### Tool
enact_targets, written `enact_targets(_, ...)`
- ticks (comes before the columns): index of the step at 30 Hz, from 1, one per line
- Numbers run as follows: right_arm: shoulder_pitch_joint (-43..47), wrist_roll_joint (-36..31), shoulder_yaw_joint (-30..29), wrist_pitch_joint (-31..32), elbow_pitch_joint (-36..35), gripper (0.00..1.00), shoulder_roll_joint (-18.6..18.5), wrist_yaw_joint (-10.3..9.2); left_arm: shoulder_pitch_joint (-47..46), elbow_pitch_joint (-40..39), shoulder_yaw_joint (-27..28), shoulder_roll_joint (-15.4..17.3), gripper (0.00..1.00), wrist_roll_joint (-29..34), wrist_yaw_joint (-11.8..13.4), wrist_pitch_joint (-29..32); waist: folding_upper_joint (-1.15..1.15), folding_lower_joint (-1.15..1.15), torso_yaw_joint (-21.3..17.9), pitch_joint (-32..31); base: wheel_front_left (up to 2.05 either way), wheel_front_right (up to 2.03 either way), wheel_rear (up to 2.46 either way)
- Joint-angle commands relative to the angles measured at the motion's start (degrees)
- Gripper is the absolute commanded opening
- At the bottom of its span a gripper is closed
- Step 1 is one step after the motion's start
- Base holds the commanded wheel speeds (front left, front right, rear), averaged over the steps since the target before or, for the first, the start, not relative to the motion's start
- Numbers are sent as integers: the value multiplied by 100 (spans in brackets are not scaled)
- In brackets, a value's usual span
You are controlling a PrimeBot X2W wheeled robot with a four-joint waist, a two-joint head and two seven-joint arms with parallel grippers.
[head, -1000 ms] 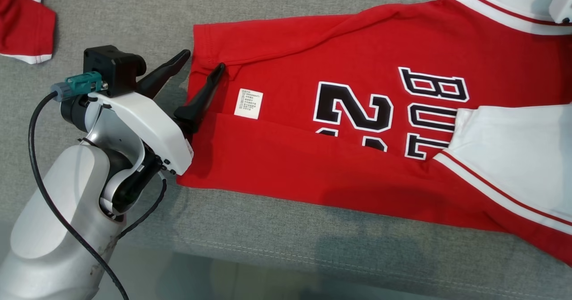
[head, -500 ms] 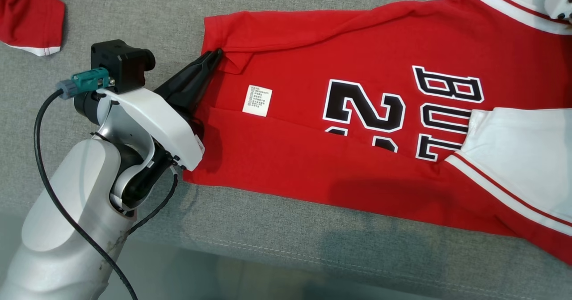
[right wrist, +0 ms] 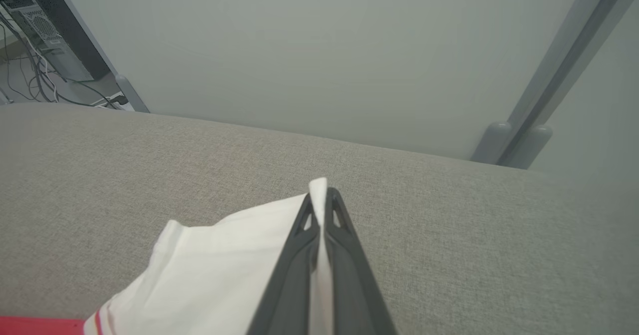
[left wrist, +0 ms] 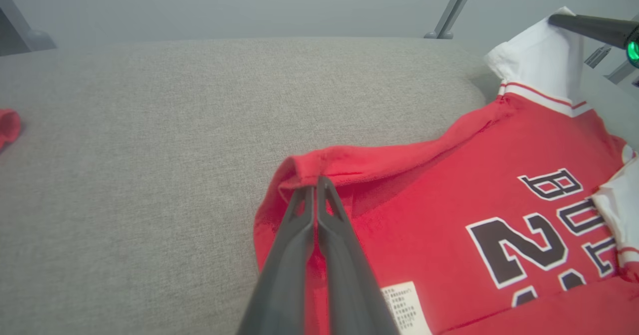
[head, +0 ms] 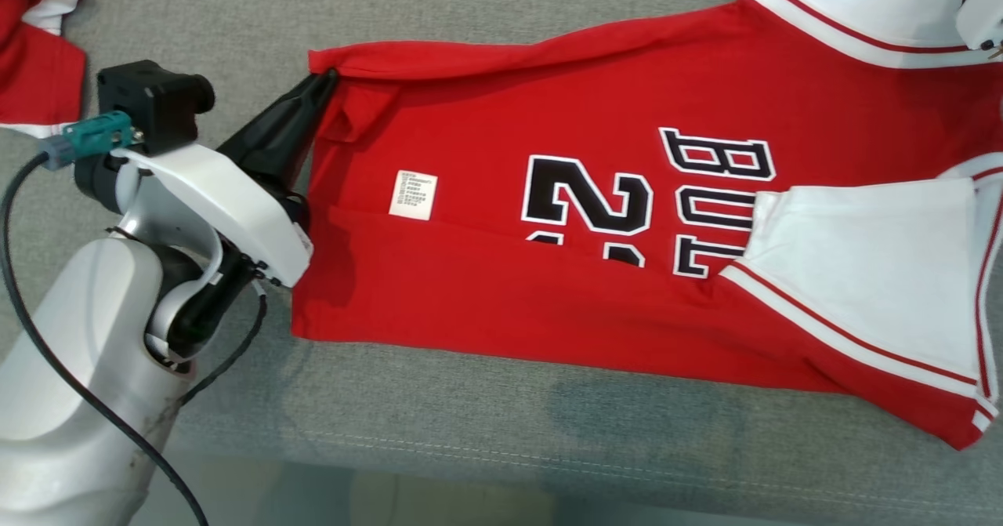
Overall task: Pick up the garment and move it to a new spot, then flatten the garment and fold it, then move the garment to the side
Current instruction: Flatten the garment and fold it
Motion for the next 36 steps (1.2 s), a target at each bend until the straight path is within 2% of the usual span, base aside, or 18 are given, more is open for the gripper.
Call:
enact_targets(1, 203, 110, 63, -111, -230, 0, -64, -1, -208, -90, 277, 290, 0, -89, 32, 46, 0, 0, -101, -73, 0, 0, 0)
enact_targets(11, 603, 850, 569, -578, -1096, 0, -448, -1, -520, 74, 634, 470, 0, -507, 30, 243, 0, 0, -450, -271, 0, 0, 0)
enact_targets(17, 1556, 1226, 948, -945, -2130, 0, -1064, -1, 452, -320, 806, 330, 0, -925, 155, 51, 0, 0, -530, -397, 0, 0, 0)
enact_targets(21, 2459, 1512, 838, -1226, -2813, 0, -1328, -1, 1082, -484, 991, 266, 0, -1186, 281, -100, 0, 0, -569, -485, 0, 0, 0)
enact_targets(29, 4019, 1894, 515, -1370, -3917, 0, -1457, -1, 1703, -737, 1256, 288, 0, -1436, 452, -222, 0, 0, -733, -672, 0, 0, 0)
enact_targets(36, 5120, 1838, 70, -1466, -4586, 0, -1291, -1, 2142, -889, 1360, 270, 0, -1545, 633, -257, 0, 0, -907, -786, 0, 0, 0)
